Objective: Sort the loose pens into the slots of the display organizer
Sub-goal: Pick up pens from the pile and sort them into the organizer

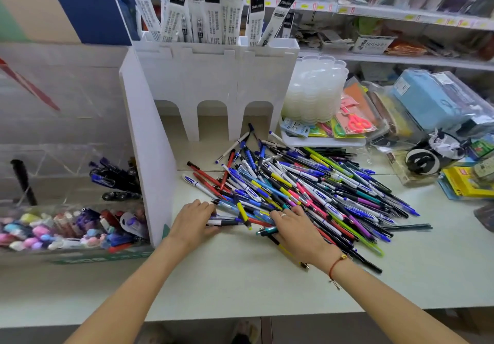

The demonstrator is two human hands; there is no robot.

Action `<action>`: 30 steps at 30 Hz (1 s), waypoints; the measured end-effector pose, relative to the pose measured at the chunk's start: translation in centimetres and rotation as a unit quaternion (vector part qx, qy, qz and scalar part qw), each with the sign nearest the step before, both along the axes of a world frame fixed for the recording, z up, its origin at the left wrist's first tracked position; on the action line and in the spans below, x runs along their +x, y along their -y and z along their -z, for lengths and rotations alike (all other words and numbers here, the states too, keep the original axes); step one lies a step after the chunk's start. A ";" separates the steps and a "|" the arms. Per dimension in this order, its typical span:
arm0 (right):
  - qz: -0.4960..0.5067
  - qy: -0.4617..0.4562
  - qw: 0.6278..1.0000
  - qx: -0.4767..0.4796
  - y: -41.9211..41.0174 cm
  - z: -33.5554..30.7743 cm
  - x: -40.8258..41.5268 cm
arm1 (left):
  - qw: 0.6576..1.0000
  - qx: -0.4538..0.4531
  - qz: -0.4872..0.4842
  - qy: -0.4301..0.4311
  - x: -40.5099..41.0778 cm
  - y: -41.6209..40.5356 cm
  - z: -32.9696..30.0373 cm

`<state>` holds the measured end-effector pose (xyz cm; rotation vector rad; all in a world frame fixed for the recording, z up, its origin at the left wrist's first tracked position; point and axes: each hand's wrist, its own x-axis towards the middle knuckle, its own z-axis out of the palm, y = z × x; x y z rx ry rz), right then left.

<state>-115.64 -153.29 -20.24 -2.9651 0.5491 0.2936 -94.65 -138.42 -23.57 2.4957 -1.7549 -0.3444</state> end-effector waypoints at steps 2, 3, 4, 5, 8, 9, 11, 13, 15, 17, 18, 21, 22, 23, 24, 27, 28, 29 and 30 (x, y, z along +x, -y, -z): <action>0.014 0.025 0.999 0.035 0.7 -0.4 -0.4 | 1.000 0.022 0.003 0.011 -0.2 0.0 0.1; 0.018 0.035 0.998 0.040 1.0 -0.7 -0.5 | 0.999 0.028 0.014 0.017 -0.3 -0.1 0.1; 0.022 0.036 0.998 0.053 1.3 -0.9 -0.7 | 0.999 0.040 0.028 0.023 -0.3 -0.2 0.2; 0.026 0.035 0.997 0.071 1.5 -1.2 -0.8 | 0.997 0.047 0.045 0.030 -0.3 -0.2 -0.1; 0.054 0.028 0.989 0.133 2.1 -1.6 -1.0 | 0.991 0.072 0.075 0.082 -0.8 -0.1 -2.0; 0.072 0.034 0.983 0.167 2.2 -1.8 -1.0 | 0.992 0.071 0.067 0.074 -1.2 0.0 -2.6; 0.128 0.063 0.958 0.250 2.5 -2.0 -0.9 | 0.993 0.098 0.053 0.046 -1.4 -0.3 -2.7; 0.186 0.098 0.920 0.331 2.9 -2.4 -0.6 | 0.995 0.088 0.042 0.008 -1.6 -0.5 -2.8; 0.218 0.131 0.880 0.400 3.0 -3.0 -0.1 | 0.994 0.087 0.015 -0.059 -1.6 -1.0 -3.3; 0.234 0.164 0.858 0.426 3.3 -3.6 0.3 | 0.988 0.079 -0.012 -0.135 -1.7 -1.3 -3.6; 0.243 0.177 0.848 0.437 3.4 -3.8 0.5 | 0.983 0.070 -0.030 -0.167 -1.9 -1.5 -3.8; 0.281 0.190 0.796 0.501 3.9 -3.9 0.8 | 0.960 0.012 -0.083 -0.268 -2.9 -1.8 -4.3; 0.293 0.195 0.774 0.527 4.0 -4.0 0.9 | 0.941 -0.021 -0.113 -0.318 -3.2 -1.7 -4.7; 0.305 0.201 0.746 0.557 4.1 -4.1 1.0 | 0.913 -0.060 -0.147 -0.376 -3.6 -1.5 -5.3; 0.316 0.204 0.713 0.592 4.1 -4.3 1.1 | 0.876 -0.096 -0.184 -0.435 -4.0 -1.1 -5.9; 0.328 0.190 0.620 0.687 3.3 -5.3 1.2 | 0.750 -0.160 -0.279 -0.578 -4.8 -0.1 -7.6; 0.321 0.182 0.600 0.710 2.7 -5.9 1.1 | 0.721 -0.172 -0.299 -0.601 -5.1 0.1 -8.2; 0.310 0.173 0.586 0.728 2.1 -6.5 0.9 | 0.701 -0.183 -0.313 -0.614 -5.6 0.2 -8.7; 0.299 0.163 0.576 0.743 1.3 -7.2 0.9 | 0.687 -0.195 -0.322 -0.622 -6.0 0.2 -9.3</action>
